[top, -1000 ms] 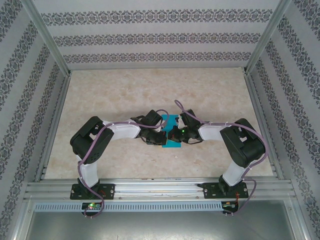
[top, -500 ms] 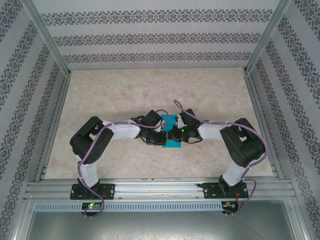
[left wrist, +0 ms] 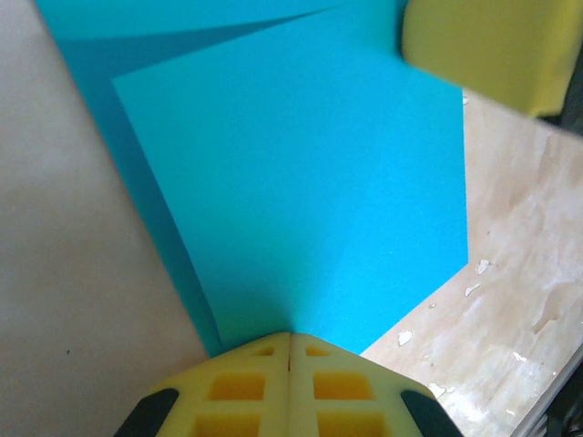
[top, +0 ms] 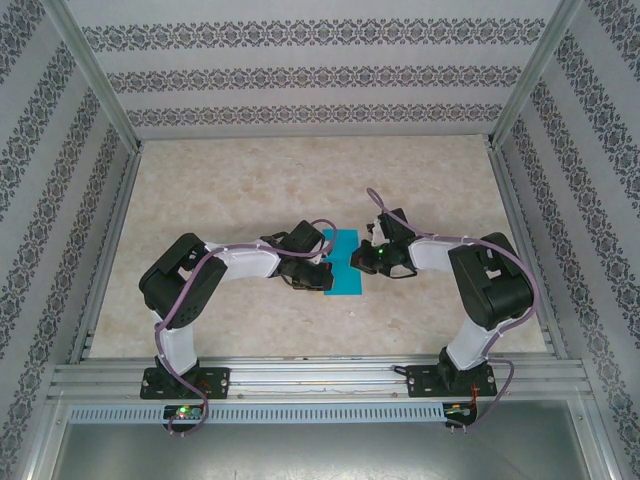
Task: Fold a paper plane with a square sheet of paper (fold left side to right side)
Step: Fold the triangle a second time at the center of the table.
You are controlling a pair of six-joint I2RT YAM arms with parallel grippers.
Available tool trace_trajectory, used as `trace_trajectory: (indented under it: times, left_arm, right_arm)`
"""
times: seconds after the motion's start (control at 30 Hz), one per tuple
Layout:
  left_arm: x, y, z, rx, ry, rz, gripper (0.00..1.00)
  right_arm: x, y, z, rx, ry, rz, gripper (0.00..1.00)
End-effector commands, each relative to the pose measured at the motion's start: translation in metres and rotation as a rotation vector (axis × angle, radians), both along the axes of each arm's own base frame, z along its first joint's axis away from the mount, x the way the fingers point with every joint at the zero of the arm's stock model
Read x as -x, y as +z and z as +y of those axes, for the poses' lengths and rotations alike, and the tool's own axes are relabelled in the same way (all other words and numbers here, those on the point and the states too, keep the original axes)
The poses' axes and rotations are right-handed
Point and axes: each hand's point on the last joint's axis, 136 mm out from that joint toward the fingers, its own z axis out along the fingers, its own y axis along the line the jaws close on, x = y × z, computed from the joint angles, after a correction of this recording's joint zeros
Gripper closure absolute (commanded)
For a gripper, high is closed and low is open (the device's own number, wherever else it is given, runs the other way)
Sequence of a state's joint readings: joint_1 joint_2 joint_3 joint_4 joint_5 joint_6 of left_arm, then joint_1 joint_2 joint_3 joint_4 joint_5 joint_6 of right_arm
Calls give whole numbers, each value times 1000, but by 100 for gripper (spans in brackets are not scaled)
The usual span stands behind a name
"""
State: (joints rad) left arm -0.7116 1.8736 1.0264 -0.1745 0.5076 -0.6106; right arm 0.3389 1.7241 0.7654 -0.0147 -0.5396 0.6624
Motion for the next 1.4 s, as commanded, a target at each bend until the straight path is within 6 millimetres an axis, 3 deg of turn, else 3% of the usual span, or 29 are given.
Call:
trace_trajectory:
  times: [0.0,0.2,0.37,0.5,0.63,0.83,1.0,1.2,1.37]
  left_arm:
    - [31,-45,46,-213,35,119,98]
    - [31,-43,44,-197,28,112,98]
    - [29,-39,40,-178,21,97,98]
    - [28,-37,40,-173,21,90,97]
    - [28,-36,38,-168,19,90,97]
    - [27,-35,38,-163,21,90,97]
    - [26,-32,36,-157,22,88,97]
    - [20,-24,29,-133,27,79,97]
    - [12,-3,17,-80,25,52,96]
  right_arm:
    - [-12,-11,-26,75,-42,-7,100]
    - [-23,-8,-42,79,-61,-11,100]
    - [-28,14,-40,48,-62,-49,100]
    - [-20,32,-29,-16,-56,-77,100]
    - [-7,38,-4,-91,-22,-70,100]
    - [7,29,25,-103,24,-45,100]
    - [9,19,37,-107,51,-23,100]
    - [12,-1,30,-45,39,24,100]
    - [21,-22,12,44,8,95,100]
